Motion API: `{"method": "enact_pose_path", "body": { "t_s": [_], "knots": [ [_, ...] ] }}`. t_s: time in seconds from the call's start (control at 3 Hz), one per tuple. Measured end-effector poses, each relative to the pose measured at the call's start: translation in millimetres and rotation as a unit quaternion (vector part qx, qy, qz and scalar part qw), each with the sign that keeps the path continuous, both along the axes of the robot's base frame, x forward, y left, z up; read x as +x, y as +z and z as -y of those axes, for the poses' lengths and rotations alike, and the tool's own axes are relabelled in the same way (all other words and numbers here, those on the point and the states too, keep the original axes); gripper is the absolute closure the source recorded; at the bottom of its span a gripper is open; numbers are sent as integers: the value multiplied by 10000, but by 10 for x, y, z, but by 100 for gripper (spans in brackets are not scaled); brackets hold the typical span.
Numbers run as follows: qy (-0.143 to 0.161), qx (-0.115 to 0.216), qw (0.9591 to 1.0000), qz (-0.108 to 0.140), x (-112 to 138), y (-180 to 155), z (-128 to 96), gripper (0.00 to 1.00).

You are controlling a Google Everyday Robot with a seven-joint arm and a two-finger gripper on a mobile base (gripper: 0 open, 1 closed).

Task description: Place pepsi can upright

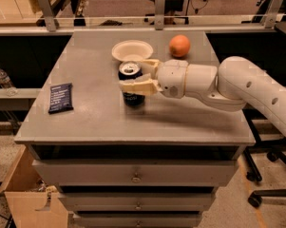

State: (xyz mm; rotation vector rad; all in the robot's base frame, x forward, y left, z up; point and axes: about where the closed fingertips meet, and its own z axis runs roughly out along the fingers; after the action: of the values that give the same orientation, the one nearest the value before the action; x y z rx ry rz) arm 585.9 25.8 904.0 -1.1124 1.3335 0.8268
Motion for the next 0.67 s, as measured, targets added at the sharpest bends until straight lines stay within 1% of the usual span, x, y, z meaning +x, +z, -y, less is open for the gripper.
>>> {"method": "enact_pose_path", "body": {
  "t_s": [0.33, 0.67],
  "knots": [
    [24, -4, 10000, 8, -8, 8, -26, 82],
    [45, -3, 10000, 10, -15, 12, -50, 59]
  ]
}}
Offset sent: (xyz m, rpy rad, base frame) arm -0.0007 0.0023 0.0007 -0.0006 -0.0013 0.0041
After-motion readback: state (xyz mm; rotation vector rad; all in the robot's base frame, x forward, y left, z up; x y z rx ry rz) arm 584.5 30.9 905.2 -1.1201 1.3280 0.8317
